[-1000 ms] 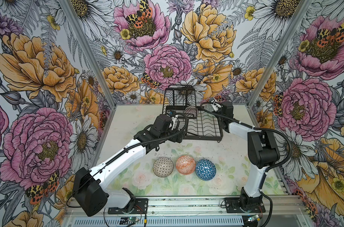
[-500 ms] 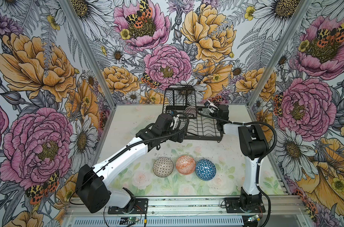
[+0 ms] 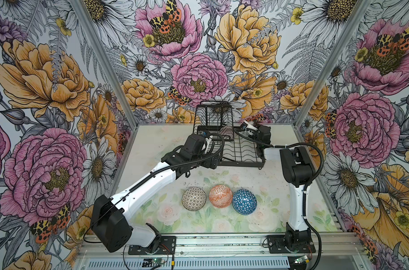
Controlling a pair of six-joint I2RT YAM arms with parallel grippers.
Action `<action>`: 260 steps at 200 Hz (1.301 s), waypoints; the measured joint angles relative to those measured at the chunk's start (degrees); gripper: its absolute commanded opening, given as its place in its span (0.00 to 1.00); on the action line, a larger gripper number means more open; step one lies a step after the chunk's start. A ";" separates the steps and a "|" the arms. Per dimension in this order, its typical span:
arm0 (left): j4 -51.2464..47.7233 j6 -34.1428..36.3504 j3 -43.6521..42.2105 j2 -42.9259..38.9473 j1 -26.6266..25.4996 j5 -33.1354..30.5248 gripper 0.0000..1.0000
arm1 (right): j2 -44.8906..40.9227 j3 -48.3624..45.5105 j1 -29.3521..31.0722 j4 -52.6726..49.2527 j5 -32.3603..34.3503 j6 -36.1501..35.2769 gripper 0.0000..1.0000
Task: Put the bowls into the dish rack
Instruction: 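Lower the green-white bowl into the rack beside the purple-striped bowl with the right gripper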
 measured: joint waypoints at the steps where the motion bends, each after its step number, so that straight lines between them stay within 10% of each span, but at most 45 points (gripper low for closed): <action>1: 0.00 0.00 0.00 0.00 -0.02 0.00 0.99 | 0.02 0.00 0.00 0.02 0.00 -0.02 0.00; 208: -0.22 0.00 0.02 0.00 0.09 0.04 0.99 | 1.90 0.79 1.07 -4.04 -2.67 -2.91 0.00; 260: -0.22 0.00 0.02 0.00 0.09 0.04 0.99 | 1.79 1.99 0.85 -6.91 -3.06 -1.79 0.14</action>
